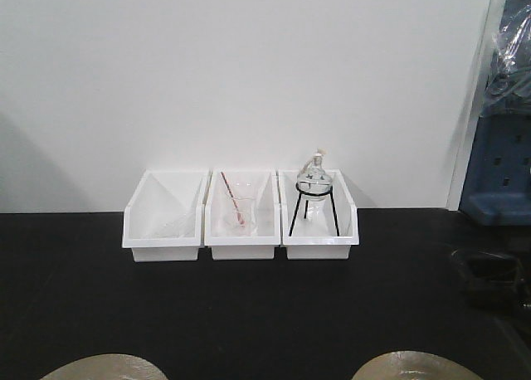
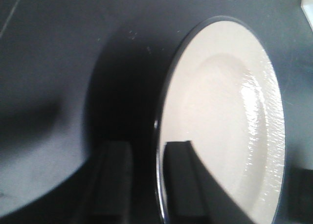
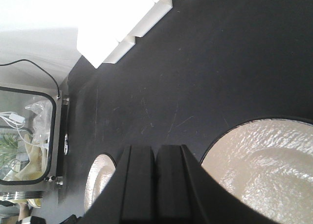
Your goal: Arrange circular plates on left workspace
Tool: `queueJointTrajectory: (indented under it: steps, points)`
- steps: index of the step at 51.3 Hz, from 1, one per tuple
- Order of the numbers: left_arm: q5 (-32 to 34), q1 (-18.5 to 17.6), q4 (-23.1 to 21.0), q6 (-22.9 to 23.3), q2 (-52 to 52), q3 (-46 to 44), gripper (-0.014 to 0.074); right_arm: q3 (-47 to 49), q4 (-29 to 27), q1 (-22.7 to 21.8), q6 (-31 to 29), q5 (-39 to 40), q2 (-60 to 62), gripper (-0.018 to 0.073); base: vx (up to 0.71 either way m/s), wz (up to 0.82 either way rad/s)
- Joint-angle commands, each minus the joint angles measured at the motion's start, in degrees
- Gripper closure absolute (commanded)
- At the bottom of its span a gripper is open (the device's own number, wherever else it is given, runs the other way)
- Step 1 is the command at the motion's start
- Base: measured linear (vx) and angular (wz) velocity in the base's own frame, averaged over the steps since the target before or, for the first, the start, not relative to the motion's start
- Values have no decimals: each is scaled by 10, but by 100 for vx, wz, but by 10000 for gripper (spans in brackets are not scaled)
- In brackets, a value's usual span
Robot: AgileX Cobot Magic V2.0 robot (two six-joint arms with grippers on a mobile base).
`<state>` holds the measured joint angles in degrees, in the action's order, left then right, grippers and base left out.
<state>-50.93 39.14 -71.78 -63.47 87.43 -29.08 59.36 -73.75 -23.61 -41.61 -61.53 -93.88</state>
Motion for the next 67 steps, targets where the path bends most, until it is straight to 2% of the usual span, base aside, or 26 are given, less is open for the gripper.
queueJointTrajectory:
  steps: [1,5,13,18,21,25,31,39,43,47,52,56,67]
  points:
    - [-53,-2,-42,-1,12,-13,146,17,-34,-3,-5,-17,21,563,0,0]
    - [-59,-13,-52,-13,34,-13,131,17,-34,-3,-5,-17,21,563,0,0]
    - [-49,-67,-64,-36,71,-13,132,17,-34,-3,-5,-18,21,563,0,0]
    - [-46,-101,-103,-45,84,-13,137,17,-34,-3,-5,-19,21,563,0,0]
    - [-41,-117,-126,-45,91,-13,173,17,-34,-3,-5,-19,21,563,0,0]
    - [-36,-141,-147,-45,97,-13,298,17,-34,-3,-5,-22,21,563,0,0]
    - [-28,-166,-158,-45,104,-13,603,17,-34,-3,-5,-25,21,563,0,0]
    - [-91,-192,-229,-45,103,-23,600,17,-34,-3,-5,-26,21,563,0,0]
    - [-115,-224,-271,-44,103,-51,598,17,-34,-3,-5,-26,21,563,0,0]
    - [-96,-263,-301,-27,104,-92,597,17,-38,-3,-5,-26,21,563,0,0]
    - [-25,-322,-308,6,106,-153,597,17,-39,-3,-5,-22,21,563,0,0]
    - [12,-354,-308,33,121,-200,597,17,-39,-4,-5,-22,21,563,0,0]
    - [22,-413,-308,91,208,-329,597,17,-37,-4,-6,-23,21,563,0,0]
